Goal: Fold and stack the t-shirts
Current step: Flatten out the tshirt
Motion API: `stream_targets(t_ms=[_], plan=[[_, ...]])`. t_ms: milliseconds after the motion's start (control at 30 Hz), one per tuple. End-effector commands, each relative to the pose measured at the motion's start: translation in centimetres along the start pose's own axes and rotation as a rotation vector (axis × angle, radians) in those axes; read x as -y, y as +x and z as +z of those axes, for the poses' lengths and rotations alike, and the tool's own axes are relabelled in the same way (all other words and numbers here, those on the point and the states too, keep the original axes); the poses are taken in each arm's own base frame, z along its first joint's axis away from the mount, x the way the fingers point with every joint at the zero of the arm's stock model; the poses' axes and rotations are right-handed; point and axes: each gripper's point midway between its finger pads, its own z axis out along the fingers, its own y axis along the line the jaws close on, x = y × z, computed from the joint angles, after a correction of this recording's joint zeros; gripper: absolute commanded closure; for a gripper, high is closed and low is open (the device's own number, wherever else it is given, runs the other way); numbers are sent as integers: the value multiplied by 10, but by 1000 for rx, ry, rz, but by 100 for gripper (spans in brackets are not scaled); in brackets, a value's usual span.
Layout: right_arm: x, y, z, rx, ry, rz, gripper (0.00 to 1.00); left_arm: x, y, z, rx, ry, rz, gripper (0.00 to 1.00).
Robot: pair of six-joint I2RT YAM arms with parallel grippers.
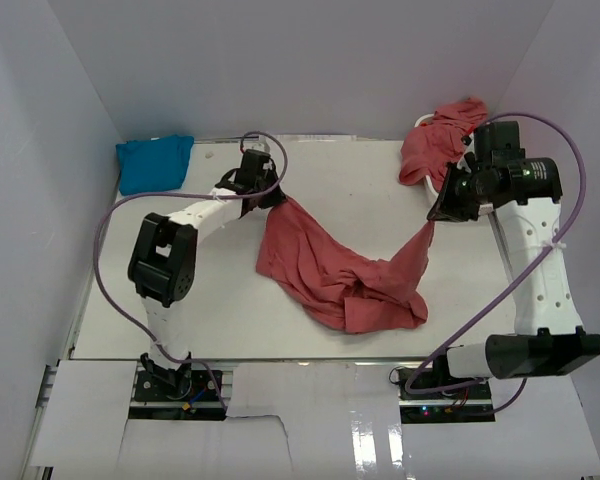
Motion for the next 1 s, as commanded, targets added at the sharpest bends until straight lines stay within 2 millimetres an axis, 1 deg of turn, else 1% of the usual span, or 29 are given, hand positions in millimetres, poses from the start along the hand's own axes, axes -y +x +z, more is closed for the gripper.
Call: stream_targets(t_ms=[0,33,67,100,133,167,200,233,267,300,333,367,400,433,467,500,533,567,600,633,667,700,733,767,833,867,900,967], plan=[[-25,-41,-5,89,-116,-68,92,18,-69,-75,203,-54,-31,100],[-27,-47,-5,96,-124,-70,92,8,-84,-88,232,-79,-43,100],[-31,-60,-5,112,-139,-78,92,12,-103,-113,284,-67,-43,100],[-34,-67,-4,124,-156,-82,92,10,-116,-129,307,-73,-36,100],[-38,-72,-4,122,-180,-84,92,3,-132,-144,342,-81,-46,100],[-46,-80,-1,118,-225,-86,92,4,-155,-173,395,-86,-38,100],[-46,-86,2,120,-223,-84,92,10,-162,-186,406,-80,-28,100],[-54,-89,4,107,-270,-87,92,4,-175,-200,435,-105,-35,100],[-57,-96,15,82,-281,-74,92,3,-183,-213,446,-114,-39,100],[-68,-108,3,120,-326,-88,92,-3,-180,-222,417,-145,-43,100],[-73,-116,2,132,-343,-90,92,-2,-198,-242,459,-147,-52,100],[-77,-126,9,125,-354,-76,92,-6,-199,-250,459,-165,-58,100],[-87,-142,-11,195,-388,-101,92,-8,-198,-268,471,-181,-67,100],[-92,-143,-13,188,-413,-98,92,-16,-196,-276,480,-204,-87,100],[-91,-147,-11,186,-417,-88,92,-23,-195,-286,499,-230,-101,100],[-94,-146,-16,186,-443,-91,92,-26,-190,-293,502,-236,-110,100],[-95,-146,-11,187,-462,-104,92,-30,-183,-305,511,-238,-119,100],[-99,-144,-22,214,-485,-128,92,-30,-178,-309,508,-232,-126,100],[-99,-143,-24,226,-490,-137,92,-31,-172,-312,498,-229,-125,100],[-97,-140,-22,231,-492,-154,92,-29,-167,-322,500,-219,-124,100],[-99,-144,-36,288,-500,-182,92,-32,-159,-322,483,-229,-135,100],[-96,-146,-41,313,-487,-191,92,-36,-151,-324,463,-244,-137,100],[-95,-149,-49,345,-482,-209,92,-38,-148,-329,463,-253,-141,100],[-94,-154,-63,394,-476,-231,92,-39,-143,-338,470,-255,-142,100],[-102,-157,-77,427,-507,-248,92,-42,-138,-350,487,-273,-142,100],[-107,-161,-87,457,-524,-255,92,-42,-137,-359,501,-273,-143,100],[-111,-166,-95,490,-538,-265,92,-44,-134,-364,497,-285,-142,100],[-117,-170,-108,534,-562,-261,92,-44,-131,-370,487,-295,-138,100]])
